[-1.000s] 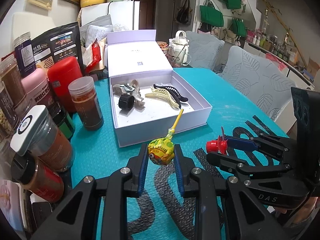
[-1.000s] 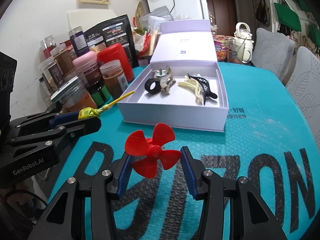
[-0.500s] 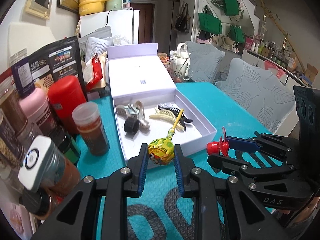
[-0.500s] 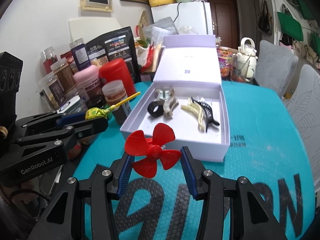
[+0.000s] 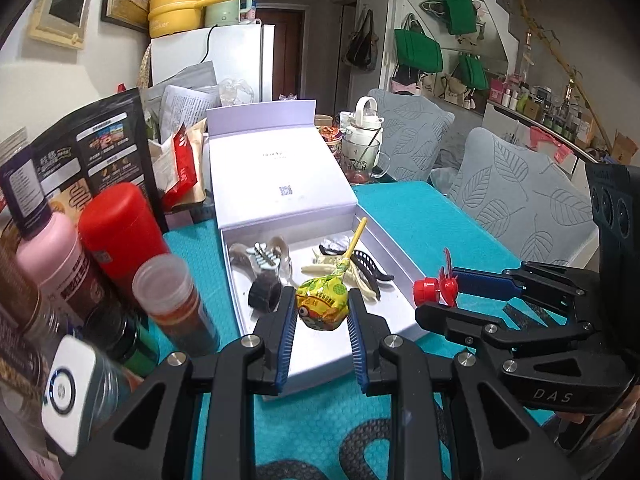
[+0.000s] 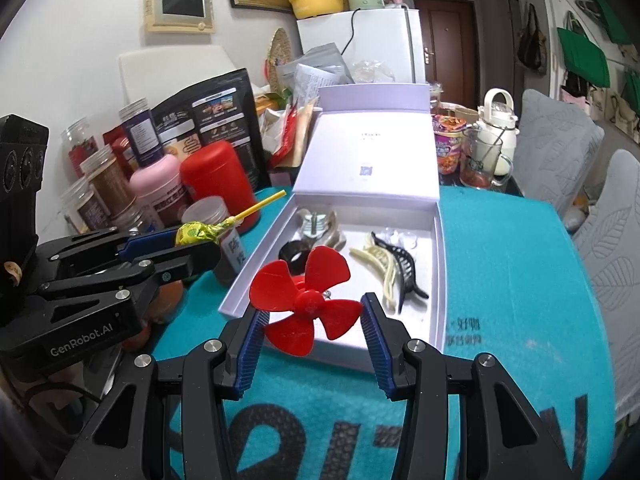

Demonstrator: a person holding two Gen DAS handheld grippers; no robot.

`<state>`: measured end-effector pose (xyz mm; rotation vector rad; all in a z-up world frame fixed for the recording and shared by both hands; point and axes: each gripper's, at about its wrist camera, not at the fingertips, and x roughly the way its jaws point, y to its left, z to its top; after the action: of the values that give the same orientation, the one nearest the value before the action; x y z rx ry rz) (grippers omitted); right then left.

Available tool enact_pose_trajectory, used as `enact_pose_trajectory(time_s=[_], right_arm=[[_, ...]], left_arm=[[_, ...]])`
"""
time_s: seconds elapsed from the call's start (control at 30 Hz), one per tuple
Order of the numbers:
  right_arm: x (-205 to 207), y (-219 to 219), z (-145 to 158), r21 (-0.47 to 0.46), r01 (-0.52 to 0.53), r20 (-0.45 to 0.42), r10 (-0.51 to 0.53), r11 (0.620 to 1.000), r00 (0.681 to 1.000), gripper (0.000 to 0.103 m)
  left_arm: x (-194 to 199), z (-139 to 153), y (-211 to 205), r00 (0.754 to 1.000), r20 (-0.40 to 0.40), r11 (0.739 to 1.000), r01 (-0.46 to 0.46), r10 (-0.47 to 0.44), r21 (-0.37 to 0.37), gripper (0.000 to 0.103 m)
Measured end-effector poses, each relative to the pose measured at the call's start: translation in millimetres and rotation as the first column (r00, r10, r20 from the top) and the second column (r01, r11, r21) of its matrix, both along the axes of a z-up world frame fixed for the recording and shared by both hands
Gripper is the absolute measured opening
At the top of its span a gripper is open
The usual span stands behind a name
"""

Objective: Organize rigid objects
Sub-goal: 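Lift the lollipop and red fan with both grippers and carry them to the box, then lower the lollipop and red fan into the box and open both grippers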

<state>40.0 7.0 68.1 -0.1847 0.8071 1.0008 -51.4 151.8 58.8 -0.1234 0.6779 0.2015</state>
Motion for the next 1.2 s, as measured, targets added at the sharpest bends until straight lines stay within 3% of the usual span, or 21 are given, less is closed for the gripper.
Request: enact_pose_trajectory(time_s=[0.53, 0.97, 1.2], right_arm=[[61.3, 23.9, 5.0, 0.006, 0.017, 0.003, -0.017, 1.000, 1.000, 0.046], [117.1, 45.3, -13.0, -0.019, 0.043, -0.003, -0.043, 0.999, 0.999, 0.046], [142.6, 57.2, -23.9, -0.028, 0.056, -0.021, -0.057, 0.998, 0.998, 0.046]], left_arm=[[59.9, 3.9, 23.3, 1.000, 0.002, 1.000, 0.011, -0.011, -0.018, 0.025], [115.8, -11.4, 45.5, 1.000, -0.019, 1.000, 0.000, 0.000, -0.022, 0.025], [145.7, -24.3, 60.2, 0.999, -0.032, 0.998, -0.003, 0.001, -0.061, 0.025]])
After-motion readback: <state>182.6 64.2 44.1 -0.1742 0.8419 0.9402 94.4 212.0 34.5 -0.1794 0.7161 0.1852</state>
